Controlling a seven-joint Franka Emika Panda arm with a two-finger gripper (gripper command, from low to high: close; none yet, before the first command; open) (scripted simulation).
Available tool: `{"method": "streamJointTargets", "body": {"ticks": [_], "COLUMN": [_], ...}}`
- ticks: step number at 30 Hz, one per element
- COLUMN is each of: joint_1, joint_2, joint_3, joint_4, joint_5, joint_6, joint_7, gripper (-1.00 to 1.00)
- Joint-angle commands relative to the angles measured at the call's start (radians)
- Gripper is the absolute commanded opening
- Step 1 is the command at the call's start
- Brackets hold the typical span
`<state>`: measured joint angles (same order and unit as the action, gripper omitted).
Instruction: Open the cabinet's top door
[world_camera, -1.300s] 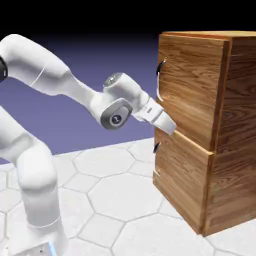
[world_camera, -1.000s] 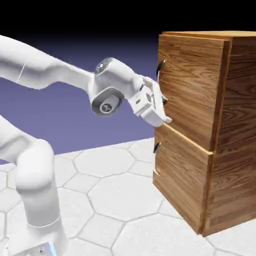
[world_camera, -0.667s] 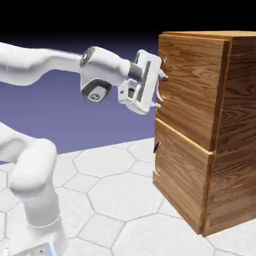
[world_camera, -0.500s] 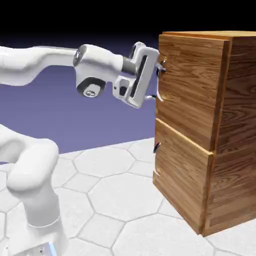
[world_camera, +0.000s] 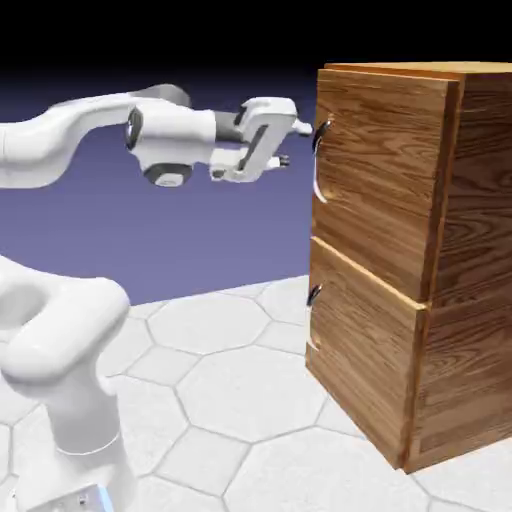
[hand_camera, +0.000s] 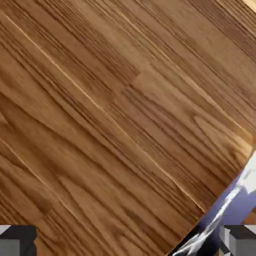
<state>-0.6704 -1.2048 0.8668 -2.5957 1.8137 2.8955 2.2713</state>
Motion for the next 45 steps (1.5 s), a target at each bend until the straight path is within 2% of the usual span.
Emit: {"method": "streamJointTargets", "body": {"ticks": [1,12,18,19,26,33,45], "joint_1": [-0.016,-0.192,-0.372,-0.373,-0.196,-0.018,0.041], "joint_2": [-0.015,-0.178,-0.165,-0.165,-0.219,-0.264,-0.288], "joint_3": [0.021,0.244,0.293,0.293,0.149,-0.095,-0.530], "joint_4": [0.005,0.060,0.174,0.174,-0.043,-0.266,-0.420], "joint_5": [0.044,0.510,0.584,0.584,0.576,0.437,0.075], "joint_6": [-0.003,-0.040,-0.106,-0.106,-0.328,-0.583,-0.921], "joint_7": [0.037,0.430,0.404,0.404,0.312,0.220,0.129], "gripper": [0.00,0.00,0.00,-1.00,-1.00,-1.00,-1.00]}}
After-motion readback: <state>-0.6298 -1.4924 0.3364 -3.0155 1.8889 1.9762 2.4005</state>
